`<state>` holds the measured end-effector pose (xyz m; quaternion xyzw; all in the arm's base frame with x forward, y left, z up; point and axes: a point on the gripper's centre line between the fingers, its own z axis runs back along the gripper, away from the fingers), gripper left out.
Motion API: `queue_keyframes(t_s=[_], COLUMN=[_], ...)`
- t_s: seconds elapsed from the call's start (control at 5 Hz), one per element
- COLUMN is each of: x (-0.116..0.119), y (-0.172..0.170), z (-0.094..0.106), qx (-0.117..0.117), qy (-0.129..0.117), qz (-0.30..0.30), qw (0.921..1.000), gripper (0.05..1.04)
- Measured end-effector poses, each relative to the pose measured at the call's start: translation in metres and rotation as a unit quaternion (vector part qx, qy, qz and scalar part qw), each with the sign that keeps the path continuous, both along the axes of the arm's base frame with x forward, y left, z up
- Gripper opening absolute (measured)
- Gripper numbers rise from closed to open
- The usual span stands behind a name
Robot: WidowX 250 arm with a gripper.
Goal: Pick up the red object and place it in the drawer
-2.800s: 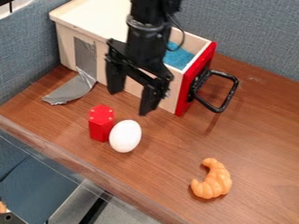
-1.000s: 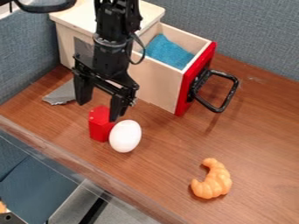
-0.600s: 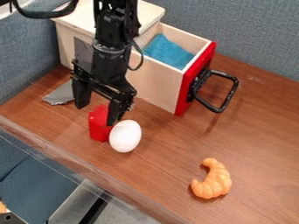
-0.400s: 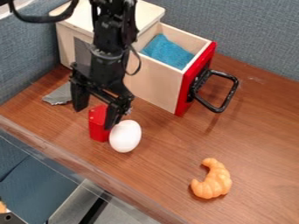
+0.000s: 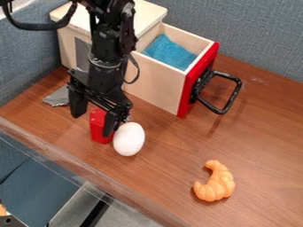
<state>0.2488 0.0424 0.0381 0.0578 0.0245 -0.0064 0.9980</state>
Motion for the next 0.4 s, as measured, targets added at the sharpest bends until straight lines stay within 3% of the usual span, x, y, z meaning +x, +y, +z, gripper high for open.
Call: queue_keyframes(t_s=[0.4], x=[0.0028], y=[0.0035], z=[-0.0001], qx=[0.000], qy=[-0.010], qz=[0.003], qw=[0.9999], gripper=[0.999])
